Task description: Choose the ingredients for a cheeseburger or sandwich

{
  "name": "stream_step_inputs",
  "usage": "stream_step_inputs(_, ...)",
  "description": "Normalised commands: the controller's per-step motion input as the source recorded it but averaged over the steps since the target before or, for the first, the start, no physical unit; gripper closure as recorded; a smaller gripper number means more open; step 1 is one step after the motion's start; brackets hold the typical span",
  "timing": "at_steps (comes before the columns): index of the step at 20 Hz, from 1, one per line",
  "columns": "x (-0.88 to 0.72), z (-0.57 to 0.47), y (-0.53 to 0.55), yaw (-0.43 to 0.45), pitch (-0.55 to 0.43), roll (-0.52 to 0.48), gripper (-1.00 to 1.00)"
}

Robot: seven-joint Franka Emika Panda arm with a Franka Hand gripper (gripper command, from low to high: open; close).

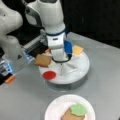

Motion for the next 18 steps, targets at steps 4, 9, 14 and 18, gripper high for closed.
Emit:
stream_step_inputs(4,0.07,0.28,-0.02,-0.469,0.197,-0.058,-1.00)
stream_step_inputs(9,0.15,0.13,-0.13,-0.330,0.194,0.027,-1.00)
stream_step_inputs(14,0.18,0.15,-0.27,-0.256,0.197,0.123,-1.00)
stream_step_inputs(18,0.16,0.22,-0.28,-0.192,0.320,0.337,-1.00)
